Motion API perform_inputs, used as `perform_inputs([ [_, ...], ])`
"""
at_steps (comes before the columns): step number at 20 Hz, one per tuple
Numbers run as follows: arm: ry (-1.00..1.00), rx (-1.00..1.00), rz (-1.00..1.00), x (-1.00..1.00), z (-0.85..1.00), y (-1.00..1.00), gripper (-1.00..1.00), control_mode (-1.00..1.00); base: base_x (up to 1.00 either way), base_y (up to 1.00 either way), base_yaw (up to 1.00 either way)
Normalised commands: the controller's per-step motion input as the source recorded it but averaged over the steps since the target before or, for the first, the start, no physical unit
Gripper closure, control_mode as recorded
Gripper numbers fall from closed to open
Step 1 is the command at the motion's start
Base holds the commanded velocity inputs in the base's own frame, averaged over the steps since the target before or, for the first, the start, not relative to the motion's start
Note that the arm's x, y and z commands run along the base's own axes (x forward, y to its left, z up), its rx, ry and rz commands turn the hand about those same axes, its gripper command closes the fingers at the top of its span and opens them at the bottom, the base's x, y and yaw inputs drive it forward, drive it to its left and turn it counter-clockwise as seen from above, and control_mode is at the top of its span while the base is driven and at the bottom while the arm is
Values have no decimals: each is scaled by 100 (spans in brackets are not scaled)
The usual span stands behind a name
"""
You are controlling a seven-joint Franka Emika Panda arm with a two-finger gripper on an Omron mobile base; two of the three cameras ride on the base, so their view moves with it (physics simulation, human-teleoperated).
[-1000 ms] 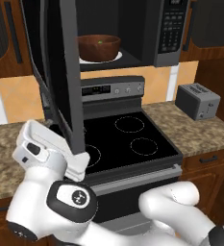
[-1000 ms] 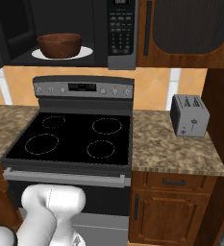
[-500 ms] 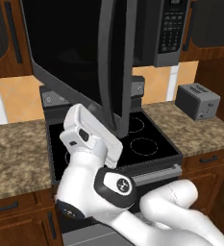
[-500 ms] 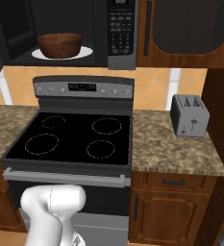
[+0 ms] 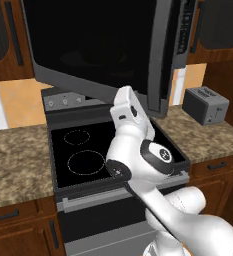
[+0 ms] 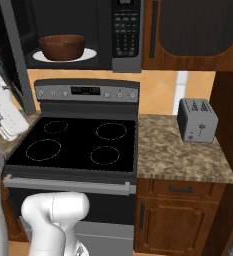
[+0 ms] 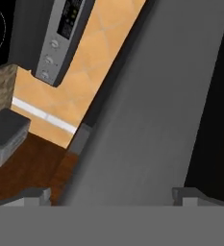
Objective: Pick the broccoli from the sink and place it in the bowl. Then pick the bowl and place it in the microwave. Then close the microwave door and press the start button.
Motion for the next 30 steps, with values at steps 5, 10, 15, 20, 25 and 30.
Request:
perform_inputs([
  [5,17,16,-8,100,6,-91,-100,-100,0,0,0],
  [10,20,14,-6,100,4,-53,-100,-100,0,0,0],
  [15,12,13,0,100,6,-22,-100,-100,0,0,0],
  [20,8,13,8,100,7,-30,-100,-100,0,0,0],
  [25,5,7,18,100,0,-8,-100,-100,0,0,0],
  [30,1,1,23,98,0,0,-100,-100,0,0,0],
])
